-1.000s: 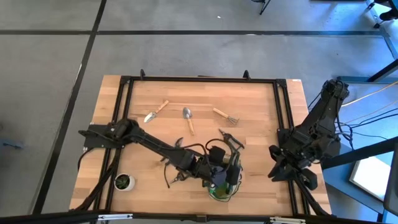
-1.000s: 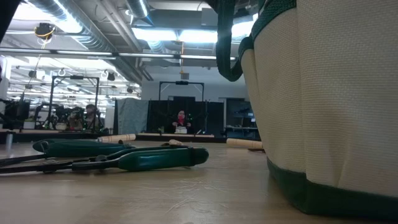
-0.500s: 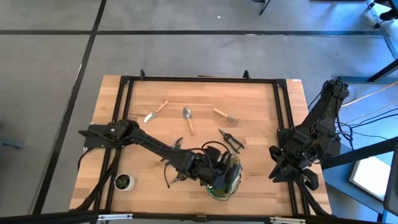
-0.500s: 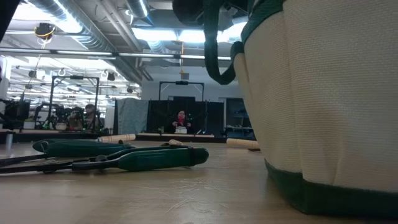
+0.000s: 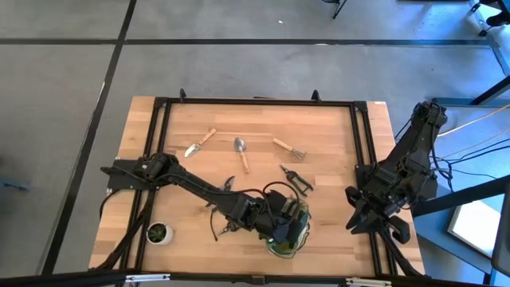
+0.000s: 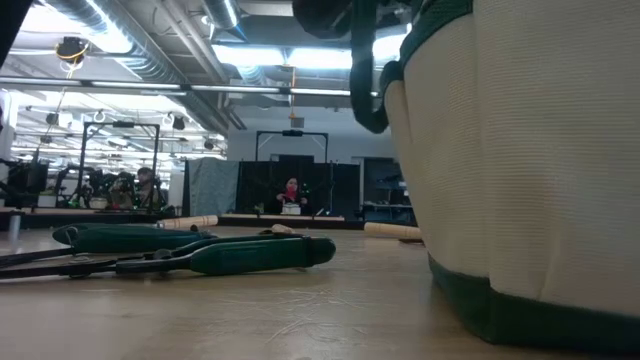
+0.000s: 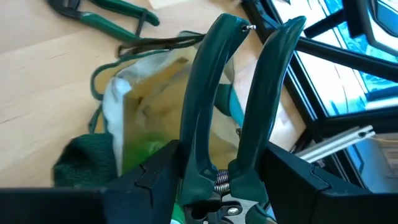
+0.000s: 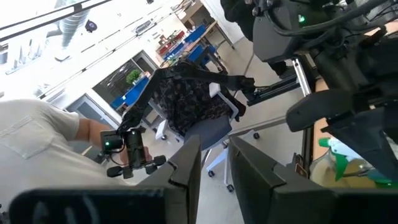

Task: Pick & Place Garden tools in Gardening bag
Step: Put the green shear scissors into the gardening bag

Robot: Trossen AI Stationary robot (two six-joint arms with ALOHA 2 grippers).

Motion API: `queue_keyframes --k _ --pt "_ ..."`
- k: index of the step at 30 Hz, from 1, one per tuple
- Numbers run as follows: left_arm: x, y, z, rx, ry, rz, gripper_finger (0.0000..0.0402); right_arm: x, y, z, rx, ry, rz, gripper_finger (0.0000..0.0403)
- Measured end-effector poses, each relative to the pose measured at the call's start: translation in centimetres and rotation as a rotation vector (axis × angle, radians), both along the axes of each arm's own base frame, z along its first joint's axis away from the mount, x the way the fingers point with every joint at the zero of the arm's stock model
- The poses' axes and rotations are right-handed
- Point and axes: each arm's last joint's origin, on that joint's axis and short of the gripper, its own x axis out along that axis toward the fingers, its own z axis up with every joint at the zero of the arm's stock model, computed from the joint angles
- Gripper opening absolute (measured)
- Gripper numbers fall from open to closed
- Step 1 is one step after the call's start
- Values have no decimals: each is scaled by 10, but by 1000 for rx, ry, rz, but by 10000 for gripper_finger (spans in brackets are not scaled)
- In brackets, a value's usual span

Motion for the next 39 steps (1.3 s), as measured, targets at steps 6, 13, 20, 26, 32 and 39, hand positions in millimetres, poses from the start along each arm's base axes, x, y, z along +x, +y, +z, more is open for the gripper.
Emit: queue_keyframes --k 6,13,20,26,32,39 --pt "5 8 -3 3 11 -6 191 0 -1 0 -4 -6 0 87" --pt "21 8 -27 -67 19 -64 191 0 -1 0 -8 -4 -1 87" --pt "20 7 -32 -66 33 -19 190 -1 -2 1 -4 -6 -1 87" --pt "19 8 -32 -97 61 -44 190 -3 -5 1 -11 -7 -2 87" --pt "20 8 -29 -77 56 -61 235 -5 -8 2 -13 -8 -1 87" --pt "23 10 -7 17 -14 -36 260 -6 -12 4 -13 -20 -4 87"
